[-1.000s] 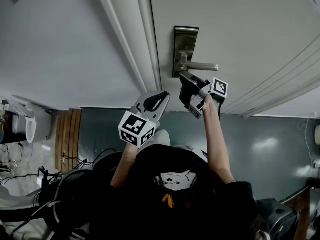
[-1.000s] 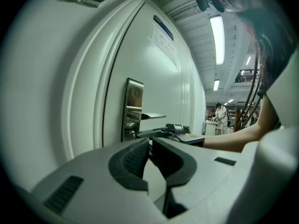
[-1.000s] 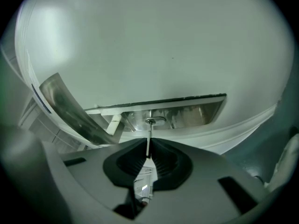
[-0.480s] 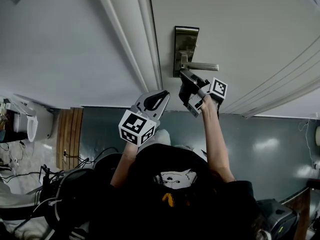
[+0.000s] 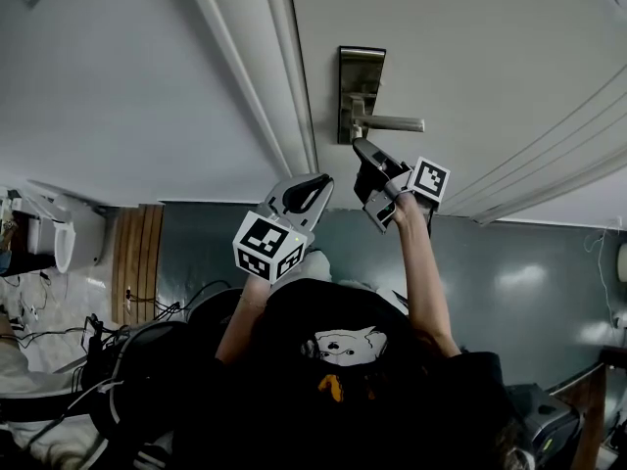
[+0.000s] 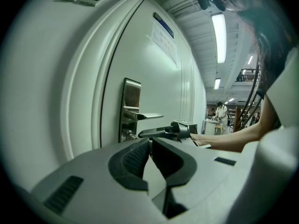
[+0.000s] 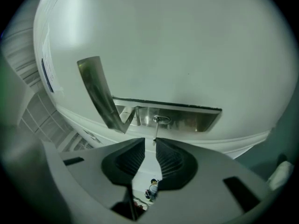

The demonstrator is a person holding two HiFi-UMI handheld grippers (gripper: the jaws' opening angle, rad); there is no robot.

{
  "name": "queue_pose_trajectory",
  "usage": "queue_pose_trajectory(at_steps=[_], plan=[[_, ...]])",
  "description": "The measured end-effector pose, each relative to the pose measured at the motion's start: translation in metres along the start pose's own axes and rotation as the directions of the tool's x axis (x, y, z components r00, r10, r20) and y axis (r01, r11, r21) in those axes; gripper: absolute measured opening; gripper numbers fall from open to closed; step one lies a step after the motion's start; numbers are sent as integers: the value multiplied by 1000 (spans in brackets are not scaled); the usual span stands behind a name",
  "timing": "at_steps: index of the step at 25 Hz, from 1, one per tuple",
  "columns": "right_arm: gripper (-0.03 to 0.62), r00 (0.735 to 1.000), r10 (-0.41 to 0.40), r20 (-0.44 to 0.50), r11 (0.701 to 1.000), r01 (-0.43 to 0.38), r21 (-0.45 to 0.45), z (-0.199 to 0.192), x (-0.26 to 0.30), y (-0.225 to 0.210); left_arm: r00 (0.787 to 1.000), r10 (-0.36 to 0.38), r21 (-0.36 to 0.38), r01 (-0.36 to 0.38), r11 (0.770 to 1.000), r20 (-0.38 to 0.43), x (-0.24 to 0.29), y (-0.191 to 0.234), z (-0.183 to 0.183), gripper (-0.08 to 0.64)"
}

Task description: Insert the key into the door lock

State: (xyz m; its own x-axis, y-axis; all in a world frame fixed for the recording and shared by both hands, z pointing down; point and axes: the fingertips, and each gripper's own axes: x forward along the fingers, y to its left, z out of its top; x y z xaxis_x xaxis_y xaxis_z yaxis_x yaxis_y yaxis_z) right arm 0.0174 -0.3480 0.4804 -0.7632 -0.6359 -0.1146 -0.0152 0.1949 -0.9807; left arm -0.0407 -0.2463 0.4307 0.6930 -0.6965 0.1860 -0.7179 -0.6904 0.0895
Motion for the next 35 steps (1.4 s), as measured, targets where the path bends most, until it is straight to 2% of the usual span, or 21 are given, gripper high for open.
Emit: queue_pose_trajectory(at_steps=[7,14,21,29,35], plan=[[60,998,-45,-38,992,40,-120,-23,-27,21,1000,2,-11,-2,1000,-3,-4,-12,8,28],[60,997,-56,-54,969,41,-244,-41,-60,50,1000,2,-34,-3,999,-9,-2,-31,9,28],[54,990,-132,-40,935,111,-338,-58,-108,56,1000,8,-39,-9,999,-23,-6,-63,2,28],[37,988,-142,-66,916,106,-387,-80,-147,57,998,33,-23,-34,999,-45,-16,-99,-5,28],[34,985,-150,-86,901,100,-421,-101,-157,58,994,48,-10,-49,999,-101,-35,-116,-13,28]])
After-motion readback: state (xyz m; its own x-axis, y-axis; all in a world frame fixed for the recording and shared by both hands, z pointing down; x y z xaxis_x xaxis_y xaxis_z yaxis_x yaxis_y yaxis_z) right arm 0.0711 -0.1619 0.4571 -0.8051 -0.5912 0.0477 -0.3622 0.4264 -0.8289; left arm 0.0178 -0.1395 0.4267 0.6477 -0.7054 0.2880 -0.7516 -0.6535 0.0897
